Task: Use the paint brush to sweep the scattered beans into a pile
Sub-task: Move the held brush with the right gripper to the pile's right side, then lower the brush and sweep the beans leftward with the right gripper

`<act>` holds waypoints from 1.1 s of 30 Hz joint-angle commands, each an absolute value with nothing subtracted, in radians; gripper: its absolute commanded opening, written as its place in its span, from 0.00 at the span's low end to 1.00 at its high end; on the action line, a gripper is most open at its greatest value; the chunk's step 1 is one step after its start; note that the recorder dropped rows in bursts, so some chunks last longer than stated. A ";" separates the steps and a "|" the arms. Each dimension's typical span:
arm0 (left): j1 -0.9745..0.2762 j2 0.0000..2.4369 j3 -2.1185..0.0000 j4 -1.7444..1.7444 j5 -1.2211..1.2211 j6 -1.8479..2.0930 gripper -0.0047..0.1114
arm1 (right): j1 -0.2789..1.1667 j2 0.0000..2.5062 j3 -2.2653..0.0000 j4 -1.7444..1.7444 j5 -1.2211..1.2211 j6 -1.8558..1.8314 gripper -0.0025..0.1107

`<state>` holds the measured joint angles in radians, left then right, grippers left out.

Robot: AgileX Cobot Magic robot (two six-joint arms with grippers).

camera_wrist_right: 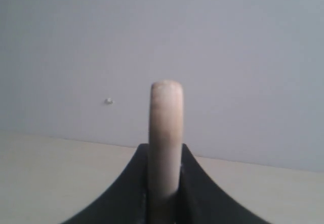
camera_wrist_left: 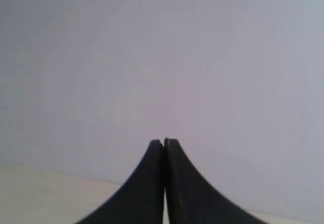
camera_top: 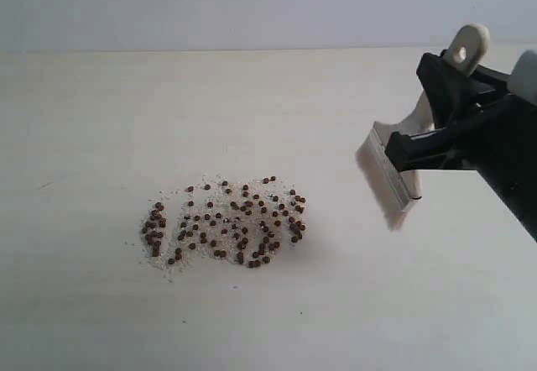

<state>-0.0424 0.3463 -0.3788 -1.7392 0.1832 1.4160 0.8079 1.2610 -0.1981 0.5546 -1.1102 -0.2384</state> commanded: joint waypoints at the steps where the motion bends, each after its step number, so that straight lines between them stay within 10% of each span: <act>1: -0.040 0.350 -0.387 -1.744 0.191 1.410 0.04 | 0.803 1.289 -0.178 0.612 -1.165 -0.235 0.02; 33: -0.051 0.092 -0.028 -1.744 0.200 1.410 0.04 | 0.803 1.731 -0.450 0.574 -1.149 -0.169 0.02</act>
